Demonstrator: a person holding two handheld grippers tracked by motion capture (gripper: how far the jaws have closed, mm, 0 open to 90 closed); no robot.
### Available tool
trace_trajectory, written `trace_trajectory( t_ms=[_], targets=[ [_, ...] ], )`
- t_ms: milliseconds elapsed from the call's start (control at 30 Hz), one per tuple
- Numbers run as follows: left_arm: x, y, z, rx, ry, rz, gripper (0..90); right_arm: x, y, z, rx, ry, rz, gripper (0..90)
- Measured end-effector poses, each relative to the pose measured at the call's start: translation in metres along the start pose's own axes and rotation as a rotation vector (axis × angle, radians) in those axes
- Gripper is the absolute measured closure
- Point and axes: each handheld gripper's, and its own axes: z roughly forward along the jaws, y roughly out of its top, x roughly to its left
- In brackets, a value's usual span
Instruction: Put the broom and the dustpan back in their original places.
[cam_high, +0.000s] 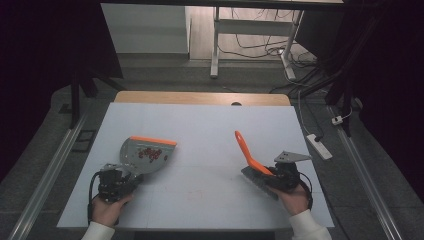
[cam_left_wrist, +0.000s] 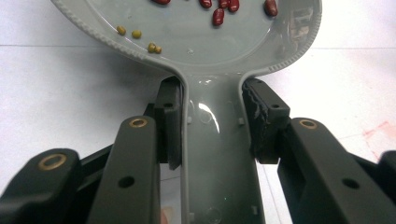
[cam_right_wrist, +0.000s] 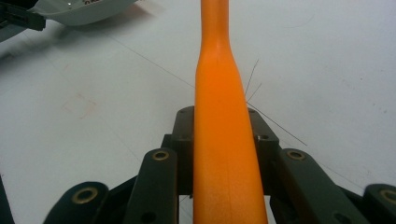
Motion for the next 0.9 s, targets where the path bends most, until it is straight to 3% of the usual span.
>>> trace_trajectory(
  t_ms=[167,367,567,733,900],
  targets=[
    [0.002,0.000,0.003,0.010,0.013,-0.014,60.8,-0.003,-0.002,0.001,0.011,0.000,0.010,69.4],
    [0.000,0.000,0.009,0.033,0.024,-0.023,60.8,-0.013,-0.008,0.009,0.060,-0.009,0.056,69.4],
    [-0.002,0.000,0.014,0.044,0.030,-0.023,60.7,-0.027,-0.010,0.010,0.062,-0.004,0.102,69.4],
    [-0.003,0.000,0.014,0.047,0.017,-0.028,60.3,-0.033,-0.008,0.012,0.073,-0.028,0.096,67.9],
    [-0.002,0.000,0.012,0.047,-0.004,-0.021,54.5,-0.040,-0.009,0.017,0.101,-0.082,0.105,58.2]
  ],
)
